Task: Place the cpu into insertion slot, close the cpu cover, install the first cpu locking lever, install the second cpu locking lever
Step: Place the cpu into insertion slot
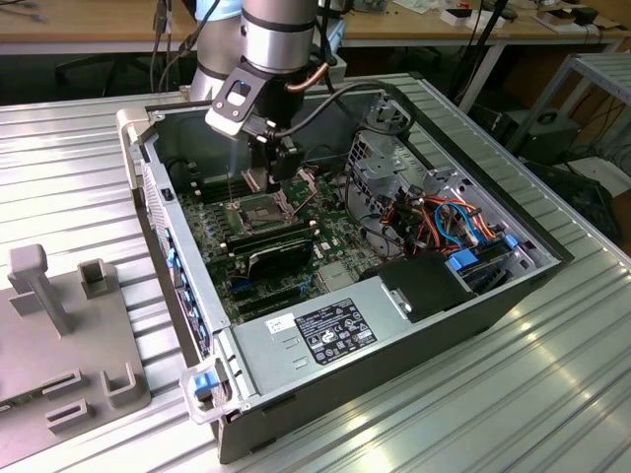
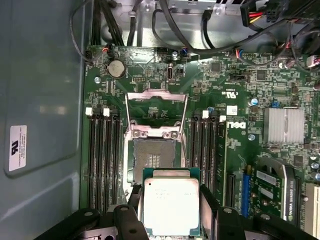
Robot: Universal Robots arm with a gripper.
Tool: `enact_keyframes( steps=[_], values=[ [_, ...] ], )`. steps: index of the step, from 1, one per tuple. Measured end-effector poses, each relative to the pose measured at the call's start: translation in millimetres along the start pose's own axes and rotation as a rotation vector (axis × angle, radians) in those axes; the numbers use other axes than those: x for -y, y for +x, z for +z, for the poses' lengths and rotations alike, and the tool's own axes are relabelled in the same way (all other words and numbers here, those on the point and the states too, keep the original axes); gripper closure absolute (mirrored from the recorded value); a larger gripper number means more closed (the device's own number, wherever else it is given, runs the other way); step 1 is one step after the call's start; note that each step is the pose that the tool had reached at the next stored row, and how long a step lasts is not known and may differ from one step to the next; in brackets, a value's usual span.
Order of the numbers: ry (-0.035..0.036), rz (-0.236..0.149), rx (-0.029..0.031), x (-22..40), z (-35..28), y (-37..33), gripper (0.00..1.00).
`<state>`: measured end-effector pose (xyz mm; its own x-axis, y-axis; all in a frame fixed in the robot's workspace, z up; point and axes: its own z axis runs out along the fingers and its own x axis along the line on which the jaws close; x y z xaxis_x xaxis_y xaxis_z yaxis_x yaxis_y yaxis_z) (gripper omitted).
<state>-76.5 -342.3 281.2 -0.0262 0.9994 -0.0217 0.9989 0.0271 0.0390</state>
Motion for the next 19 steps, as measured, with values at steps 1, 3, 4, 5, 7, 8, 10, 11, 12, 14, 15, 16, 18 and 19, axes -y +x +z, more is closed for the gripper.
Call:
enact_keyframes(
  steps=[1, 3, 4, 5, 7, 8, 10, 11, 12, 14, 15, 16, 18, 19],
  values=[
    [0.0001, 0.0, -0.0005, 0.0, 1.7, 0.8, 0.45],
    [-0.0001, 0.0, -0.0022, -0.1, 6.0, 2.4, 0.45],
    [-0.0001, 0.0, -0.0025, 0.0, 8.0, 3.1, 0.45],
    [-0.0001, 0.0, -0.0026, 0.0, 10.3, 3.9, 0.45],
    [-0.0001, 0.0, -0.0039, 0.2, 16.4, 6.0, 0.45],
    [-0.0002, 0.0, -0.0049, 0.3, 19.5, 7.2, 0.45],
    [-0.0001, 0.0, -0.0072, 0.4, 23.2, 9.1, 0.45],
    [-0.0001, 0.0, -0.0082, 0.4, 24.3, 9.8, 0.45],
    [-0.0002, 0.0, -0.0101, 0.5, 26.4, 11.3, 0.45],
    [-0.0005, 0.0, -0.0119, 0.5, 29.4, 12.7, 0.45],
    [-0.0004, 0.001, -0.0118, 0.6, 30.3, 13.1, 0.45],
    [-0.0003, 0.001, -0.0119, 0.6, 31.4, 13.5, 0.45],
    [-0.0003, 0.006, -0.0117, 0.6, 33.4, 14.7, 0.45],
    [-0.0001, 0.011, -0.0116, 0.7, 34.6, 15.1, 0.45]
  ],
)
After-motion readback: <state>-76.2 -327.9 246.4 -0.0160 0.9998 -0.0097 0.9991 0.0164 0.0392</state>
